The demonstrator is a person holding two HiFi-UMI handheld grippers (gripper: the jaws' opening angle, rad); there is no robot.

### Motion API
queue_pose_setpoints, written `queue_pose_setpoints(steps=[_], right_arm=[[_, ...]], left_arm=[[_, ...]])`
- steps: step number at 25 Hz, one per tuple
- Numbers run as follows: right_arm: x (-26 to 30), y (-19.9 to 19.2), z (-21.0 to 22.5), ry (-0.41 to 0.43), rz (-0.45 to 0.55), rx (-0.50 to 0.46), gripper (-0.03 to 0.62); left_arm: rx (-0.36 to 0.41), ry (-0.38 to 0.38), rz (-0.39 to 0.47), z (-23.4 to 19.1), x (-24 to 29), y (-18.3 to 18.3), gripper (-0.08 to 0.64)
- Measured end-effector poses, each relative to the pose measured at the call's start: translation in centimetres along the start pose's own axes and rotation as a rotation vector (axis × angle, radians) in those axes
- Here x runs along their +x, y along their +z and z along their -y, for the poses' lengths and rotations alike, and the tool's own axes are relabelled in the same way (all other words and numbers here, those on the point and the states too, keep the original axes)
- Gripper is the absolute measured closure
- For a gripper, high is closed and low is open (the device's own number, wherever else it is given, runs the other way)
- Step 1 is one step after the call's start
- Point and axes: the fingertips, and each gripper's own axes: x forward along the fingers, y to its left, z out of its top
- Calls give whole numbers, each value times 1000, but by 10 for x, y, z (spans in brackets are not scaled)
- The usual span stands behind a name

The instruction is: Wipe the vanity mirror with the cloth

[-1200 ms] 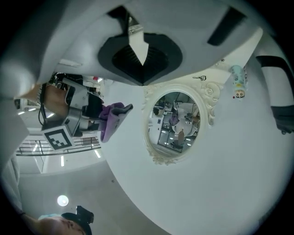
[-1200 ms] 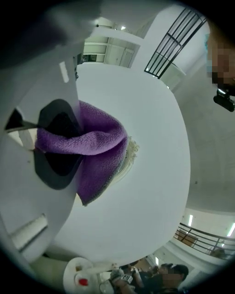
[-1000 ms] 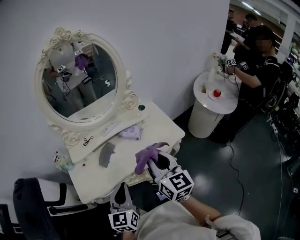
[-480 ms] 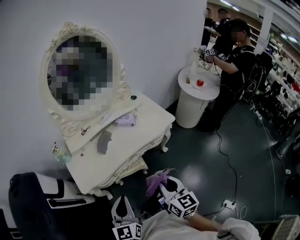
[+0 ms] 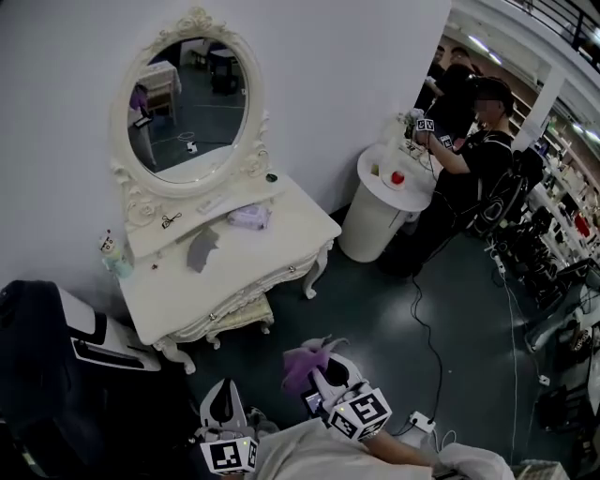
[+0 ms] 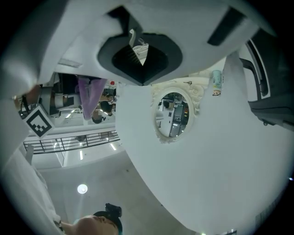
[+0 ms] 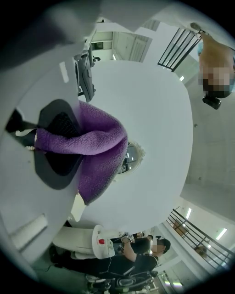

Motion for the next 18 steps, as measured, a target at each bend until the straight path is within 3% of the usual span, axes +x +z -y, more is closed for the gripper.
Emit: queue_pose_setpoints(steps=[5,8,14,18], right_arm=[[-31,2,1,82,23,8,537],[-76,-2,18,103,19,2,537],[-175,-12,85,79,-12,-34,537],[-222,-19,121,66,-3,1,537]], left_arm=[[3,105,6,21,-26,-2,560],[0,150,-25,58,-38,-12,560],[-41,104,-52,196,-46,-31,560],[-33,69,-68,266,-60,-42,560]])
